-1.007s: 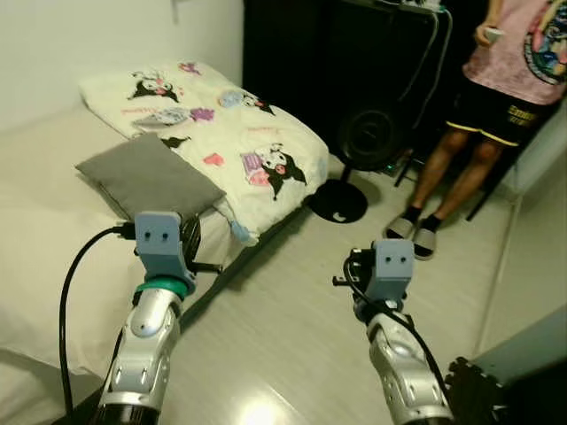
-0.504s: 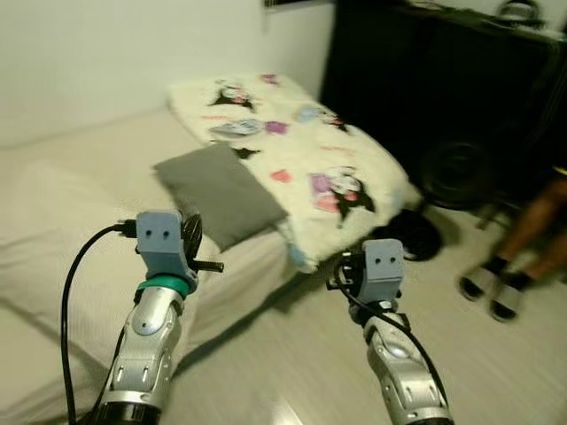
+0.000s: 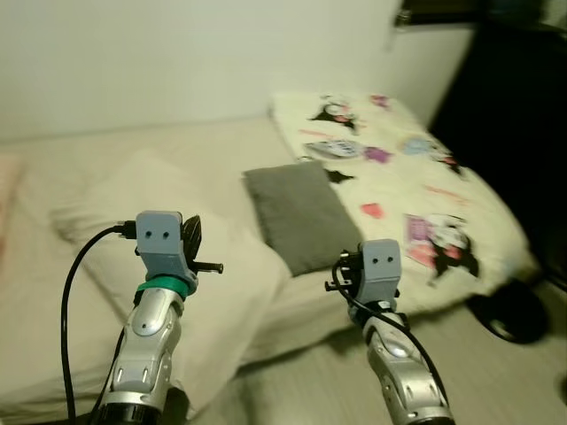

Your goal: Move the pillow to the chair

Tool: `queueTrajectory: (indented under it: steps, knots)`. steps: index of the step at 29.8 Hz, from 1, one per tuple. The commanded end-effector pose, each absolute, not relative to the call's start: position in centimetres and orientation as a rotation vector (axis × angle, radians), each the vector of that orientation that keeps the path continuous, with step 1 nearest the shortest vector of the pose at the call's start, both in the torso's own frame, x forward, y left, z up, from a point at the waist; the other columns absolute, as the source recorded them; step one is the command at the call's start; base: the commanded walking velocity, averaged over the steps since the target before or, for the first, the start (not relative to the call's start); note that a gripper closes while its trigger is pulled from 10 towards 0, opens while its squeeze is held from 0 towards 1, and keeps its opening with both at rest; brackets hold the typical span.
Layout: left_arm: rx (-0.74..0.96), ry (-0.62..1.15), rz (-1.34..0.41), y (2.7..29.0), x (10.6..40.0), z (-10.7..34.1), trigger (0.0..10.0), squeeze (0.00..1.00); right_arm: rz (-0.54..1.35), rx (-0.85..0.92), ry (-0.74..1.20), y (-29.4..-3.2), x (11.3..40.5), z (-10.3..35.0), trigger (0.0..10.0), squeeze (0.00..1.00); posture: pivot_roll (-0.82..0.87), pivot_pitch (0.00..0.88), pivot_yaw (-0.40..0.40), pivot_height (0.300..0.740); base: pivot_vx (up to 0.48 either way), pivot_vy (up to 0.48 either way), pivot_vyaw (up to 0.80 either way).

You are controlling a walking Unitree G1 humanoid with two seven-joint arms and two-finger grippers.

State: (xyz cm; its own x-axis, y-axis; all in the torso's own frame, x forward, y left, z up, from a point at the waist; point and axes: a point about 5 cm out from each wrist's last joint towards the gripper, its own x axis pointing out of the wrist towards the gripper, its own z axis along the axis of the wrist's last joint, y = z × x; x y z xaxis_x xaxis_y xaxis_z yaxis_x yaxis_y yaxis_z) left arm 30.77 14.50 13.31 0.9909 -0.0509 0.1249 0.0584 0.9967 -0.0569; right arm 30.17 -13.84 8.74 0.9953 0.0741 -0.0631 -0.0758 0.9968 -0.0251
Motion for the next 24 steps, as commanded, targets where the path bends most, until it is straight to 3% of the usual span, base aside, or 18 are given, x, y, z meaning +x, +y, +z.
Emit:
queueTrajectory:
  steps: [1,17,24]
  knots:
    - [-0.052,-0.127,-0.060,14.43,30.71,13.38,10.0,0.00,0.074,-0.029,0.063,-13.85,30.13,8.75,10.0,0.00,0.00,0.000,-0.003,0.740,0.281,0.000,0.80]
    - [-0.048,-0.126,-0.058,14.52,30.69,13.29,10.0,0.00,0.070,-0.032,0.065,-13.78,30.20,8.68,10.0,0.00,0.01,0.000,-0.005,0.740,0.280,0.000,0.80]
    - [-0.037,-0.114,-0.065,14.54,30.67,13.03,10.0,0.00,0.024,0.018,0.092,-14.36,30.19,8.27,10.0,0.00,0.01,0.000,0.000,0.740,0.190,0.000,0.00]
